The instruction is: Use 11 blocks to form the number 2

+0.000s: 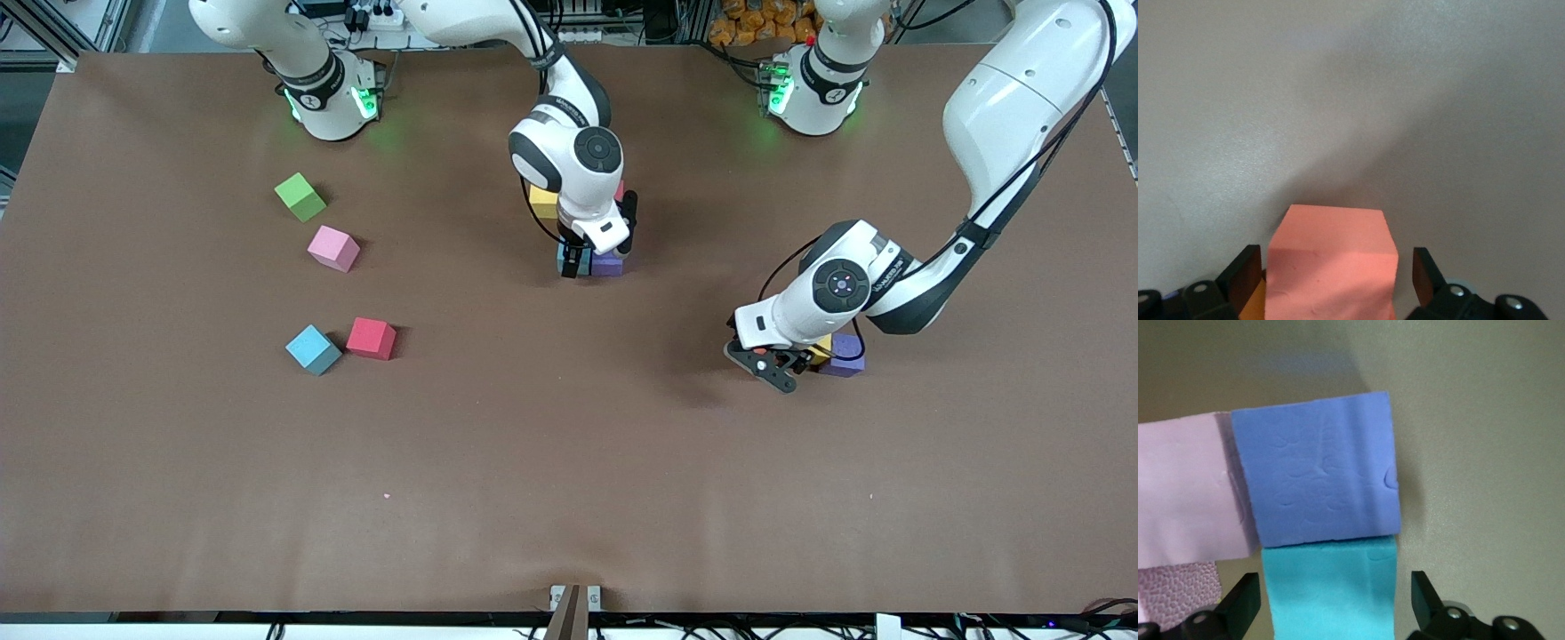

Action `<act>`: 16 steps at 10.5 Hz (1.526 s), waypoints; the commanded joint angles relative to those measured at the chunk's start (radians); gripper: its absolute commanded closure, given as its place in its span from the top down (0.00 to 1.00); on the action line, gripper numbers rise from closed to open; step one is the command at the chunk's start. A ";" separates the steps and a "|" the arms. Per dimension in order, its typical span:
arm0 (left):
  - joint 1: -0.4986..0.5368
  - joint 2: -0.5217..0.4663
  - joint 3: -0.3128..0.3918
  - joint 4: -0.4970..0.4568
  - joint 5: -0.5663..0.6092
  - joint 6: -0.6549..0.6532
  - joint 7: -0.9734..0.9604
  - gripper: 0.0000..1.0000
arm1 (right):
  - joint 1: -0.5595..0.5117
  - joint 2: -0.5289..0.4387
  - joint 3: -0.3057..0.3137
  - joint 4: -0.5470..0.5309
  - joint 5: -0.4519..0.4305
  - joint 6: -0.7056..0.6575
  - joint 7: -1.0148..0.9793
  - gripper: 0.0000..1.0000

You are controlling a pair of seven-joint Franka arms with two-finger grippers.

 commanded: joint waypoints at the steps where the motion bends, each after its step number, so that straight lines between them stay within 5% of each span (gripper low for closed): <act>1: -0.010 -0.028 0.003 -0.032 0.019 -0.008 -0.087 1.00 | -0.006 -0.003 0.002 0.023 0.010 -0.046 -0.014 1.00; 4: 0.003 -0.043 -0.003 -0.043 0.019 -0.008 -0.095 0.95 | -0.017 -0.082 0.000 0.020 0.011 -0.158 -0.015 1.00; 7: 0.013 -0.057 -0.003 -0.059 0.018 -0.013 -0.078 0.58 | -0.092 -0.153 -0.005 0.018 0.011 -0.222 -0.020 1.00; 9: 0.012 -0.059 -0.004 -0.052 0.018 -0.013 -0.084 0.20 | -0.211 -0.187 -0.012 -0.011 0.002 -0.246 -0.038 1.00; 12: -0.016 -0.070 -0.035 0.028 -0.040 -0.019 -0.096 0.20 | -0.469 -0.219 -0.025 -0.055 0.002 -0.224 -0.229 1.00; 16: -0.212 -0.030 -0.015 0.245 -0.232 -0.062 -0.255 0.20 | -0.620 -0.228 -0.025 -0.175 0.001 -0.073 -0.469 1.00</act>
